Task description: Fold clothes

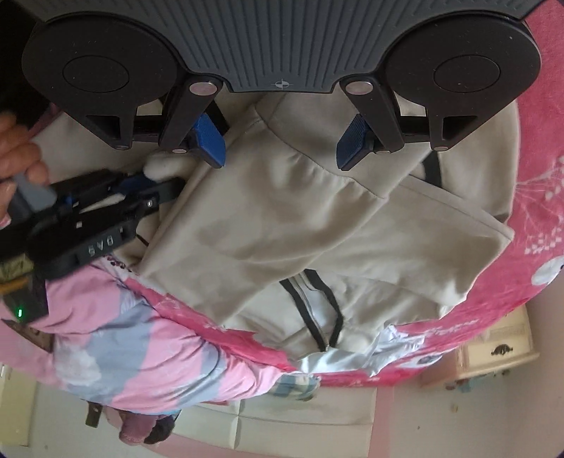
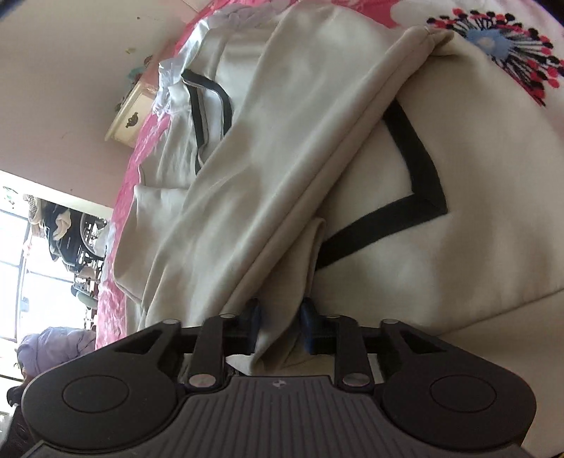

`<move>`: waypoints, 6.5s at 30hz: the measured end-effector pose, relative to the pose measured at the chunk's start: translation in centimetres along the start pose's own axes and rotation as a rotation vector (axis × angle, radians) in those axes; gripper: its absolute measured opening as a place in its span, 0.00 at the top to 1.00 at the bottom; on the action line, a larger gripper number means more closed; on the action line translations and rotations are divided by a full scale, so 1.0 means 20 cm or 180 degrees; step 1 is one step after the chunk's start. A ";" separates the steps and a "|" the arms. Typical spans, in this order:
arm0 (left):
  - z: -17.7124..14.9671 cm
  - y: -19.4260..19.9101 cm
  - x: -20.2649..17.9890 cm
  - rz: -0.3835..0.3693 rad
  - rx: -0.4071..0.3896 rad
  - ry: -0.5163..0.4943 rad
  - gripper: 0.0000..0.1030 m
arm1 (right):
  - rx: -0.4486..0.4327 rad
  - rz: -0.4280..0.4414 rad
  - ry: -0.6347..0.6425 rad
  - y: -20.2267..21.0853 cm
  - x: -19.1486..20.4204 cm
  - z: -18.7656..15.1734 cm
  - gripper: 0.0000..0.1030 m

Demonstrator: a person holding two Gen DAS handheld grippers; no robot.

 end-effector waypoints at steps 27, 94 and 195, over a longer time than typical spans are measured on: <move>-0.03 -0.10 0.19 0.0320 -0.0158 0.0584 0.32 | -0.0028 -0.0056 0.0081 0.27 0.15 -0.15 0.98; -0.08 -0.15 0.21 0.0266 0.0040 0.0274 0.31 | -0.0042 -0.0359 0.1512 -0.59 0.40 0.56 0.90; 0.06 -0.51 1.09 0.1577 -0.0273 0.1590 0.31 | -0.0020 0.0585 0.1326 -1.32 0.88 0.75 0.93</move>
Point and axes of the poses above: each gripper's, at about its wrist camera, not at the fingertips, and y roughly against the way its jaws point, x to its left, z to its top, the point moved 7 cm from there along -y, roughly the way its jaws point, and after that the axes turned 15 degrees about z, right-handed, at the moved point
